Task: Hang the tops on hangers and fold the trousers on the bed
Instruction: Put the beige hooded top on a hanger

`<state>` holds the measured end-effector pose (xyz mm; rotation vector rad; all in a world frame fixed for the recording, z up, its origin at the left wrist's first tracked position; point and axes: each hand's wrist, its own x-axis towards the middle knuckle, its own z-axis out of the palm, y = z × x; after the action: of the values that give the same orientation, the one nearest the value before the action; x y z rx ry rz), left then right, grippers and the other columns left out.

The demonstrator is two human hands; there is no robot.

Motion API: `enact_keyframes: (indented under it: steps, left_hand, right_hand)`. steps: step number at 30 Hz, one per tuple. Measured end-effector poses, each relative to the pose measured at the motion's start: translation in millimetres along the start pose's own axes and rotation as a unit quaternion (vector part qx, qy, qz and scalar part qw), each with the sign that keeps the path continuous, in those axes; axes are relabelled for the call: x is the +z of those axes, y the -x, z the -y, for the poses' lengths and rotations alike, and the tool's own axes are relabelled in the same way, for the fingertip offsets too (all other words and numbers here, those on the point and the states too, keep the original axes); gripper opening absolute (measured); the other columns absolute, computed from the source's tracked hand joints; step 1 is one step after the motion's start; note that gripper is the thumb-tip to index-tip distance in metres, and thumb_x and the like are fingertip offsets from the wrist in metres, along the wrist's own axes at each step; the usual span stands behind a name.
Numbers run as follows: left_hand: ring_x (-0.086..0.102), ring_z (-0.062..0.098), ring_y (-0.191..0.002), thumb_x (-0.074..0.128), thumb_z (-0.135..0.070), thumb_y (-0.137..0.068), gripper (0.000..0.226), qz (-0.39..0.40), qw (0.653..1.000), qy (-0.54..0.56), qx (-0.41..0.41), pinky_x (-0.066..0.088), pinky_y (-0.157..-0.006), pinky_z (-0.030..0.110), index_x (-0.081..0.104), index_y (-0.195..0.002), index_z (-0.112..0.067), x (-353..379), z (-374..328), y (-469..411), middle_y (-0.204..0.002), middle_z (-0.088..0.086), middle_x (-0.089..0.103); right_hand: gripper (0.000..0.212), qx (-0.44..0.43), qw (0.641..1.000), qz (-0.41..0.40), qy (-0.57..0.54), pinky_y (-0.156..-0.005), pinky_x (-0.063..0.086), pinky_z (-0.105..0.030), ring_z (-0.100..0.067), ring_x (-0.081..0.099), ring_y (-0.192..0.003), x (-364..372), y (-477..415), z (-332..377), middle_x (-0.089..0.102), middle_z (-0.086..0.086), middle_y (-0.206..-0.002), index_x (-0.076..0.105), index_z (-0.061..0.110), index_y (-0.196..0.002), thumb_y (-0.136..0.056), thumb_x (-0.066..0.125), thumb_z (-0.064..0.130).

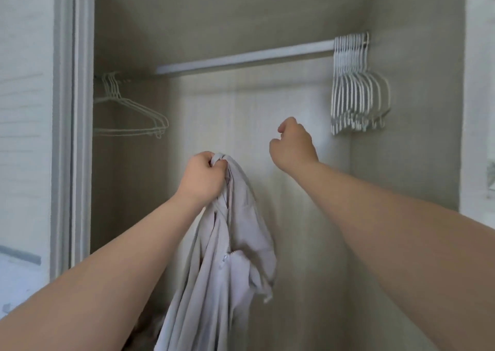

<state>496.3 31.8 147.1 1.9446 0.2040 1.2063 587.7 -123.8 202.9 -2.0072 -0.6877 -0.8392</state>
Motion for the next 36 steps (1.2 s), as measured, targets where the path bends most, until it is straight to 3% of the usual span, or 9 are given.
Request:
enact_keyframes:
  steps: [2,4,9,14,23,30,36]
  left_hand:
    - [0.040,0.021,-0.056,0.053,-0.016,-0.097,0.034,-0.015,1.000,-0.007,0.017,0.033,-0.055,0.031,0.048,-0.064,-0.013,8,-13,-25,-0.057,0.001,0.044]
    - [0.041,0.022,-0.057,0.054,-0.017,-0.097,0.037,-0.023,0.999,-0.022,0.027,0.032,-0.054,0.031,0.048,-0.061,-0.014,15,-23,-50,-0.057,0.002,0.045]
    - [0.048,0.027,-0.065,0.056,-0.020,-0.096,0.029,-0.021,0.998,-0.023,0.055,0.037,-0.061,0.033,0.060,-0.079,0.003,35,-39,-104,-0.066,0.008,0.053]
    - [0.049,0.028,-0.068,0.055,-0.022,-0.097,0.029,-0.007,0.996,-0.014,0.086,0.036,-0.060,0.032,0.059,-0.075,-0.003,51,-48,-136,-0.064,0.005,0.052]
    - [0.045,0.028,-0.061,0.054,-0.019,-0.096,0.038,0.040,0.996,0.017,0.078,0.034,-0.056,0.030,0.043,-0.061,-0.013,67,-44,-160,-0.060,0.007,0.046]
    - [0.039,0.024,-0.061,0.054,-0.019,-0.097,0.031,0.071,0.993,0.044,0.081,0.032,-0.058,0.031,0.042,-0.069,-0.013,71,-38,-162,-0.066,0.008,0.041]
    - [0.039,0.022,-0.060,0.054,-0.020,-0.097,0.033,0.083,0.992,0.049,0.077,0.030,-0.055,0.030,0.041,-0.068,-0.013,69,-25,-163,-0.065,0.005,0.041]
  right_hand:
    - [0.026,-0.098,0.984,-0.071,0.129,-0.088,0.038,-0.039,-0.032,0.049,-0.112,-8,-18,8,0.054,-0.008,-0.120,0.050,0.013,-0.117,-0.091,0.051,0.014]
    - [0.027,-0.143,0.954,-0.102,0.243,-0.082,0.030,-0.038,-0.031,0.048,-0.113,-18,-37,12,0.054,-0.008,-0.120,0.050,0.015,-0.117,-0.090,0.051,0.016]
    - [0.035,-0.135,0.855,-0.120,0.486,-0.092,0.032,-0.042,-0.030,0.043,-0.114,-40,-75,2,0.049,-0.010,-0.123,0.051,0.016,-0.122,-0.088,0.052,0.020]
    - [0.039,-0.091,0.791,-0.147,0.586,-0.102,0.030,-0.044,-0.033,0.041,-0.121,-63,-101,-3,0.046,-0.013,-0.131,0.049,0.016,-0.132,-0.093,0.046,0.019]
    - [0.040,-0.012,0.791,-0.145,0.594,-0.095,0.040,-0.040,-0.037,0.047,-0.128,-98,-130,-9,0.050,-0.015,-0.139,0.053,0.012,-0.138,-0.100,0.038,0.009]
    - [0.035,0.009,0.823,-0.123,0.554,-0.088,0.051,-0.044,-0.041,0.060,-0.118,-116,-122,0,0.059,-0.020,-0.129,0.061,0.003,-0.126,-0.092,0.052,-0.002]
    - [0.029,0.021,0.858,-0.159,0.488,-0.088,0.050,-0.044,-0.042,0.059,-0.114,-117,-123,17,0.057,-0.019,-0.122,0.063,0.001,-0.118,-0.090,0.058,0.005]
